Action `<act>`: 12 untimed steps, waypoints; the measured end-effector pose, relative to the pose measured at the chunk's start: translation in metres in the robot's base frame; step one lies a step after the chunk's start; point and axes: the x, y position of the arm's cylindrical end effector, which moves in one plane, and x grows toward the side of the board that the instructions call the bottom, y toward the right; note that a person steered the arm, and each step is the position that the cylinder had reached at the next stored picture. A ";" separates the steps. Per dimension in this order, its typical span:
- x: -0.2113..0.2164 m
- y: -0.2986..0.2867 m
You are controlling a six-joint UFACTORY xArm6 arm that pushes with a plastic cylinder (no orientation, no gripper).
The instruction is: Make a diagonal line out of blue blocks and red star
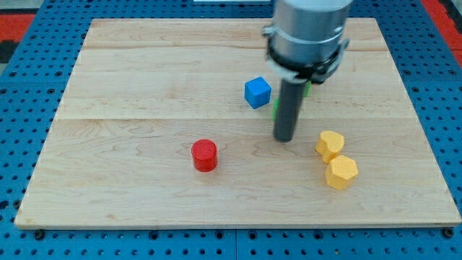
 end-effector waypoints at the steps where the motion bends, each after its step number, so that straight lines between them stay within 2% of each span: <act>1: -0.024 -0.067; 2: -0.065 -0.056; 3: -0.086 -0.030; 7: -0.089 0.085; 8: -0.112 0.100; 9: -0.156 0.099; 10: -0.174 0.089; 11: -0.175 0.107; 12: -0.177 0.153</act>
